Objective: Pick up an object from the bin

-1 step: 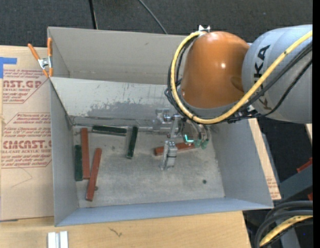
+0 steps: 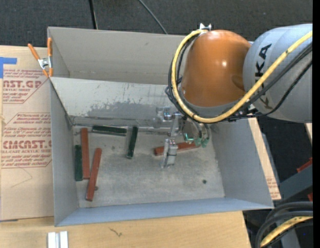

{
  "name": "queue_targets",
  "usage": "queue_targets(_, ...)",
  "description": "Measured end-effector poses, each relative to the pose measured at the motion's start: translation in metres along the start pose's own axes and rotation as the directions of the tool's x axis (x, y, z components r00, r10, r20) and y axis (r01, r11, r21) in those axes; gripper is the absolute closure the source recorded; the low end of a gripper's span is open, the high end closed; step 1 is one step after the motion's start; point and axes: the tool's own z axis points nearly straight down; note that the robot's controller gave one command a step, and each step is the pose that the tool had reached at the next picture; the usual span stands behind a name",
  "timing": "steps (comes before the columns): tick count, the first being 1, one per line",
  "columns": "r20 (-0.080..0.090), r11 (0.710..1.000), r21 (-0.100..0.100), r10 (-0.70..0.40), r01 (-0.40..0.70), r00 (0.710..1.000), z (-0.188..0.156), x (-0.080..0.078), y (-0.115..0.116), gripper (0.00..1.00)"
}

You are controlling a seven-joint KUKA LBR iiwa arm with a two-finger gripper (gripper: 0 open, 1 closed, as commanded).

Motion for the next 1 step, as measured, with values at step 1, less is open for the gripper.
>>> queue_targets(1,0.004,0.997,-0.001,0.081,-0.081,0.997,0.0482,-0.0121,-0.0439,0.00)
